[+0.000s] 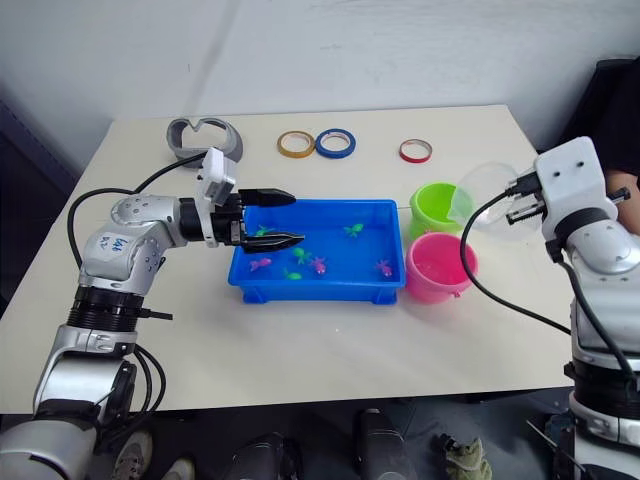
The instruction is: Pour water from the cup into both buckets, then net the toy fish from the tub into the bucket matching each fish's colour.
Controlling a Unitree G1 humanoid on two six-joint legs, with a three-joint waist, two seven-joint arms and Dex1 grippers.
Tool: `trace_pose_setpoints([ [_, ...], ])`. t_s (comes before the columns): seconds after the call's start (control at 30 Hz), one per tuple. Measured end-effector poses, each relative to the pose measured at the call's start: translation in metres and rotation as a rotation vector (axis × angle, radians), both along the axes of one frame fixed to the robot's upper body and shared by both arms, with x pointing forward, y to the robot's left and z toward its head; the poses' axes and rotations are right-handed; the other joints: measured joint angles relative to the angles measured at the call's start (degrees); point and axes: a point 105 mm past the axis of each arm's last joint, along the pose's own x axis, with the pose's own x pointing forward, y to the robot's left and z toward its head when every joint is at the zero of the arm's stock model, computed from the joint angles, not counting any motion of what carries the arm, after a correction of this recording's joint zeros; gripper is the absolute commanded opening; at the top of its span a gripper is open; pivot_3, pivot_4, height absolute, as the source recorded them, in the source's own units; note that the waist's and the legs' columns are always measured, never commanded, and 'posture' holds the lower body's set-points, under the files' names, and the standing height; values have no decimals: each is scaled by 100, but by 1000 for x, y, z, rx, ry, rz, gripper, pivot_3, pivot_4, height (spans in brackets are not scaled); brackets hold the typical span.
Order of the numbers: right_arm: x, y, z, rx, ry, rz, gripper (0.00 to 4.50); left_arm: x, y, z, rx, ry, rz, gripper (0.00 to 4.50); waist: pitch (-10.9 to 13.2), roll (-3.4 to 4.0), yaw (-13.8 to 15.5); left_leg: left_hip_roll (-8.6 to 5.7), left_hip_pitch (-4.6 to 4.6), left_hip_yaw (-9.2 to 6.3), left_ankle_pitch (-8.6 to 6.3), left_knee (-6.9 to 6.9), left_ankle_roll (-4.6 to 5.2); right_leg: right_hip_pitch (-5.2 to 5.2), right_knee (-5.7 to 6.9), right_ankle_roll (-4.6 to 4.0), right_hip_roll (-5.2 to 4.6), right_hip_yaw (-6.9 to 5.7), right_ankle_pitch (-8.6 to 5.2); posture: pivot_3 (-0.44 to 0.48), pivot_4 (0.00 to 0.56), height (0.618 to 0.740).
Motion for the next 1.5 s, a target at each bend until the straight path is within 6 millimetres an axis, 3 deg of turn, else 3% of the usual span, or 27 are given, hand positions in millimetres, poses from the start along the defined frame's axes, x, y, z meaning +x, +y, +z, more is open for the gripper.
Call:
trace_pose_setpoints([
  [0.3,38,-5,-3,-52,24,-94,67,5,12,1,24,-10,56,4500,0,0,-79,1,-38,21,1,0,1,-62,20,0,-4,27,2,0,150,727],
  [0.53,54,0,-3,-143,6,-142,67,2,11,4,32,-31,58,4500,0,0,-161,5,-44,26,1,0,0,-73,21,0,-9,33,2,0,150,727],
  [1.1,81,36,1,-479,-48,-112,67,-1,13,-3,45,-20,64,4500,0,0,-235,8,-41,33,1,3,-1,-74,29,0,-10,37,2,0,150,727],
  [1.5,83,56,3,-670,-101,-47,67,0,13,-3,46,-25,81,4500,0,0,-306,11,-37,35,2,3,-3,-74,32,0,-10,41,2,0,150,727],
])
